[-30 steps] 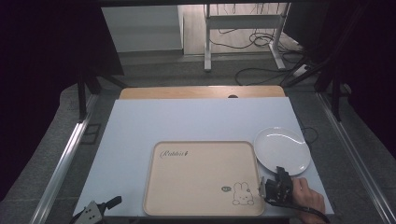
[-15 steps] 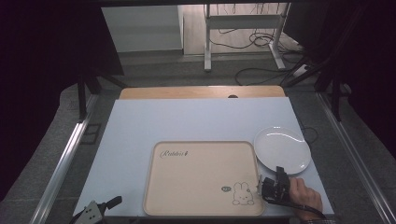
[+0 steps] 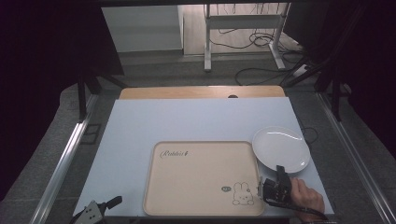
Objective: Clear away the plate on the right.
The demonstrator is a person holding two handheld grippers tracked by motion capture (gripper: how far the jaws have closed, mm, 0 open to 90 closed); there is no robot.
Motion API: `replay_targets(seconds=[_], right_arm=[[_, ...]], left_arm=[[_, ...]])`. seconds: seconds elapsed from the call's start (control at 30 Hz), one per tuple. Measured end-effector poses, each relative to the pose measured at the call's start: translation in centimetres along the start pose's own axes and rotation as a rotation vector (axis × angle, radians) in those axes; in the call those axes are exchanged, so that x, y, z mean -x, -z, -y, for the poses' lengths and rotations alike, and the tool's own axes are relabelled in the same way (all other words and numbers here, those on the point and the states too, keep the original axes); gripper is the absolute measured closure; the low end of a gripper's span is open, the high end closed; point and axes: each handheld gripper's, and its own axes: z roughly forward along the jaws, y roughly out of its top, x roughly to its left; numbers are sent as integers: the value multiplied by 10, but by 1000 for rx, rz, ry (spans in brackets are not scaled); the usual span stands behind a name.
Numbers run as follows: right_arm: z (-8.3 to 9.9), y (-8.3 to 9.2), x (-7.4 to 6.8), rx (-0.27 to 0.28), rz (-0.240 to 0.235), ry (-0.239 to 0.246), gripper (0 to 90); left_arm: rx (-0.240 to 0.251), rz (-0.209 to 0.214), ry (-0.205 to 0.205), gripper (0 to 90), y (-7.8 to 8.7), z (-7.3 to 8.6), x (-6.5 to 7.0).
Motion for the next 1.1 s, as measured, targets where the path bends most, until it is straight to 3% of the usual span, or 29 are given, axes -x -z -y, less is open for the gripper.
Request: replay_targets(seconds=[0.6, 0.63, 0.67, 0.73, 0.77, 0.8, 0.93, 1.1], right_arm=[[-10, 18, 6, 78, 52, 10, 853], [-10, 18, 6, 78, 52, 10, 853], [-12, 18, 6, 117, 5, -5, 853], [-13, 21, 7, 110, 0, 16, 853], [-15, 23, 7, 117, 2, 15, 853], [-17, 22, 5, 158, 17, -3, 853], [-24, 31, 7, 154, 12, 34, 853], [-31, 35, 5, 205, 22, 31, 852]], left_arm=[[0, 1, 2, 14, 0, 0, 0], [0, 1, 2, 14, 0, 0, 0], [0, 1, 2, 14, 0, 0, 0], [-1, 1, 1, 14, 0, 0, 0], [-2, 1, 1, 14, 0, 0, 0], [-1, 1, 1, 14, 0, 0, 0], [-2, 1, 2, 14, 0, 0, 0], [-3, 1, 2, 14, -1, 0, 0]])
